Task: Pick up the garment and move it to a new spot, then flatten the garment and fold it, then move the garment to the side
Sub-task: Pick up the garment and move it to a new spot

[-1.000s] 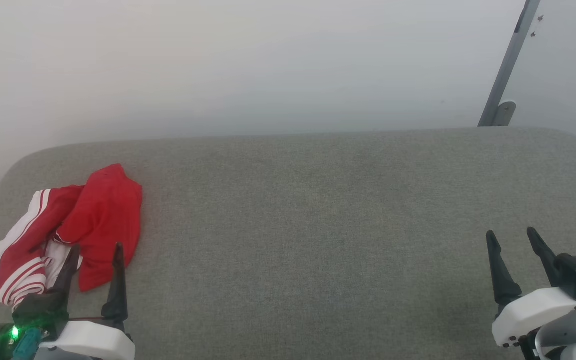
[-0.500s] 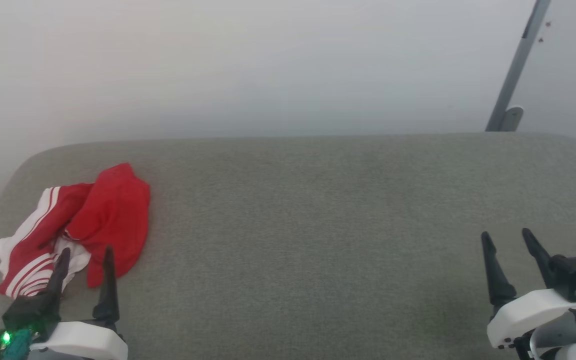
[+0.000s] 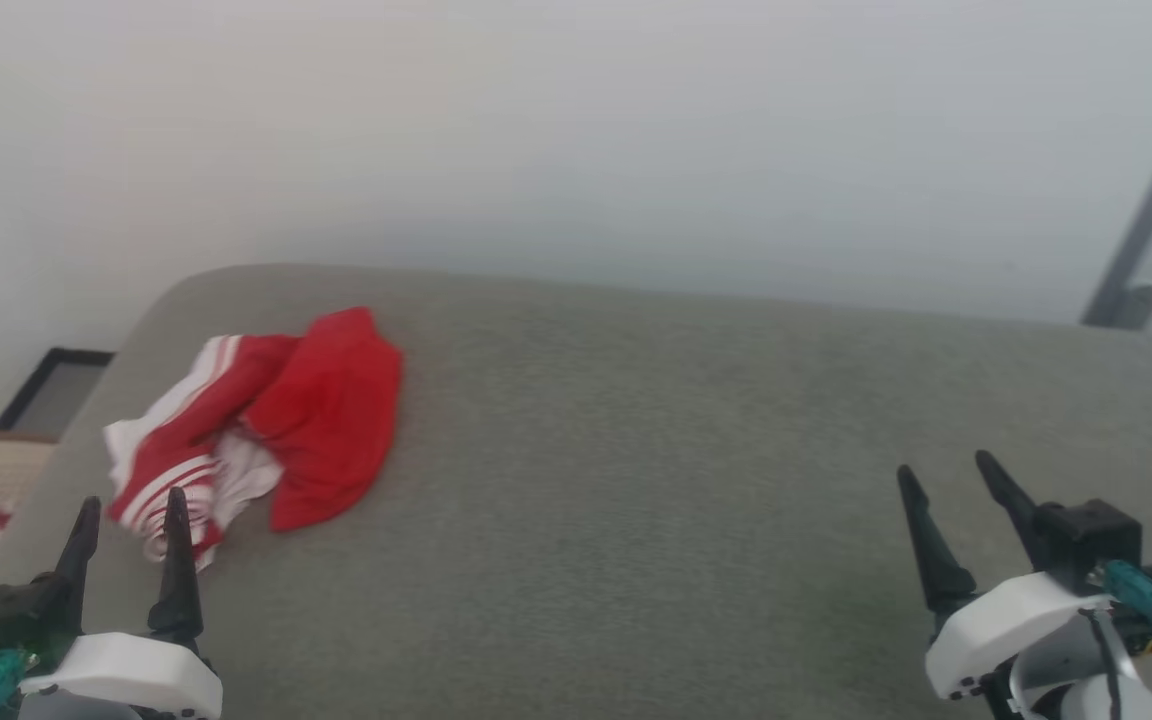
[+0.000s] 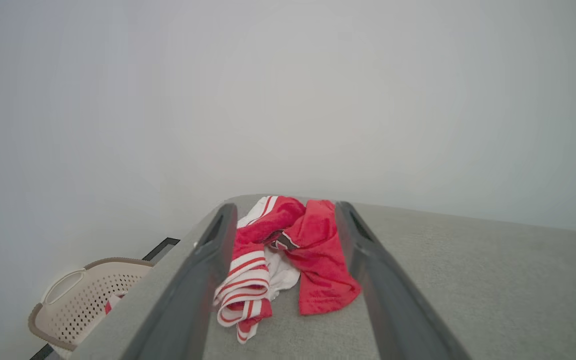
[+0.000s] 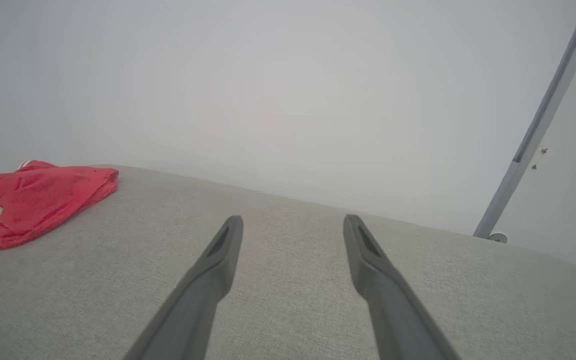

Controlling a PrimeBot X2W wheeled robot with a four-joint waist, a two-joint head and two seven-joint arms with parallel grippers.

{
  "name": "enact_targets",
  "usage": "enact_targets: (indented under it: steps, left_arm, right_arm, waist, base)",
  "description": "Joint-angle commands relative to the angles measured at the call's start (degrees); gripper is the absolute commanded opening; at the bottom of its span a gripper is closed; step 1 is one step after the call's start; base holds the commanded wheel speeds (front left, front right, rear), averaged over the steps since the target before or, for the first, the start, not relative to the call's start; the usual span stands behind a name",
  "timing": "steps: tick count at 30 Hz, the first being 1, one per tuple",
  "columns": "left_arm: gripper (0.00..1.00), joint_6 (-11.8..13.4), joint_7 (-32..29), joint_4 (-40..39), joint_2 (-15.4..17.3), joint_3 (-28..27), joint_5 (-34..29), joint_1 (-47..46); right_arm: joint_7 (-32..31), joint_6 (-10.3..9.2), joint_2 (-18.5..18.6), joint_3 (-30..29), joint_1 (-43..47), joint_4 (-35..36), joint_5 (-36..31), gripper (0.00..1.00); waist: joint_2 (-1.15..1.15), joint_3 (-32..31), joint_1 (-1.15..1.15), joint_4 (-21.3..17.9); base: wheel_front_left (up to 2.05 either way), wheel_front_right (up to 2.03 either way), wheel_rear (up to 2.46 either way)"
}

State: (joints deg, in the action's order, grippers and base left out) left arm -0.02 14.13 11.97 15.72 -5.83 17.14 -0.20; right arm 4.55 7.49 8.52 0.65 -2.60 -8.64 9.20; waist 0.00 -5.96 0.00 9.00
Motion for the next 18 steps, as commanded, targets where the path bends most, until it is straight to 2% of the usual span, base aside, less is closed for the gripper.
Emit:
enact_targets:
  steps: [1,10,18]
  left_arm:
    - [1.00,-0.1,-0.2,-0.1,0.2,0.0,0.3,-0.1]
    - [1.00,0.0,-1.2,-1.4,1.0,0.3,0.4,1.3]
    - [1.00,0.5,-2.0,-2.6,1.3,0.7,0.8,1.6]
  right_arm:
    - [0.3,0.00,-0.1,0.5,-0.3,-0.2,0.3,1.00]
    - [1.0,0.00,-0.9,2.7,-1.2,-1.3,0.8,1.00]
    - [1.5,0.00,-1.3,3.5,-1.7,-2.2,0.8,1.00]
  waist:
    - [0.00,-0.6,0.00,2.0]
    - [0.00,-1.4,0.00,7.6]
    - [0.00,-1.4,0.00,9.4]
  base:
    - [0.00,0.00,0.00]
    - [0.00,0.00,0.00]
    - [0.00,0.00,0.00]
